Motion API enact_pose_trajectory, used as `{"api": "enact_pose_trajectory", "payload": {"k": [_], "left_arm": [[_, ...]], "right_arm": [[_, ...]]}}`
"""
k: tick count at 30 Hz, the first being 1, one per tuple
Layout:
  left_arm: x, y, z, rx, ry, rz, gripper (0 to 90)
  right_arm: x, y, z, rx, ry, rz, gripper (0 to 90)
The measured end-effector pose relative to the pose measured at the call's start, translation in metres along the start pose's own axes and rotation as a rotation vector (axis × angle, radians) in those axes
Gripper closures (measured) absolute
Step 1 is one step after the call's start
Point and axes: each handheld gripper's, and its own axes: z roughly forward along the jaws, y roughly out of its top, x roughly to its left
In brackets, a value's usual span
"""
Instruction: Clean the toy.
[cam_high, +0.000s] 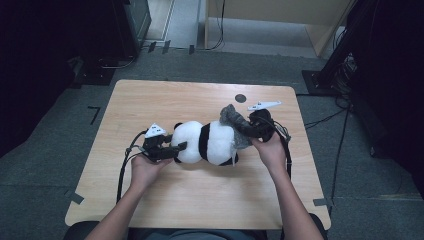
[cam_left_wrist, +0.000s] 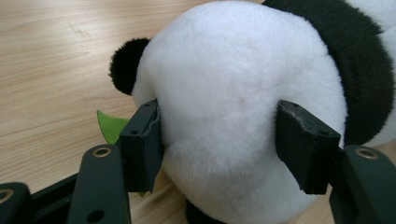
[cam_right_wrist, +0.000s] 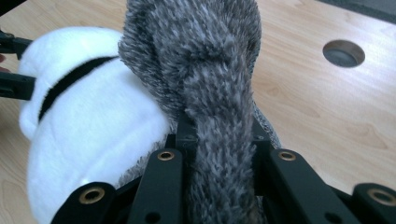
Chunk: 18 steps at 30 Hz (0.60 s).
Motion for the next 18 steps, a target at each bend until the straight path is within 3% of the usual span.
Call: {"api": "enact_pose_trajectory", "payload": {"k": [7,16,18], "left_arm": [[0.0,-0.001,-0.001,-0.012,-0.018,-0.013,37.5],[0.003,0.0,-0.003,-0.022,-0.056,-0.047,30.7],[0.003,0.0,-0.005,-0.027,-0.058,-0.036,30.4]], "right_arm": [[-0.009,-0.014,0.005,0.017,-0.005,0.038,75.0],[-0.008,-0.006,0.008,0.036,-0.026,0.012,75.1],[-0.009,-0.006,0.011,0.036,-0.025,0.02,75.1]]}}
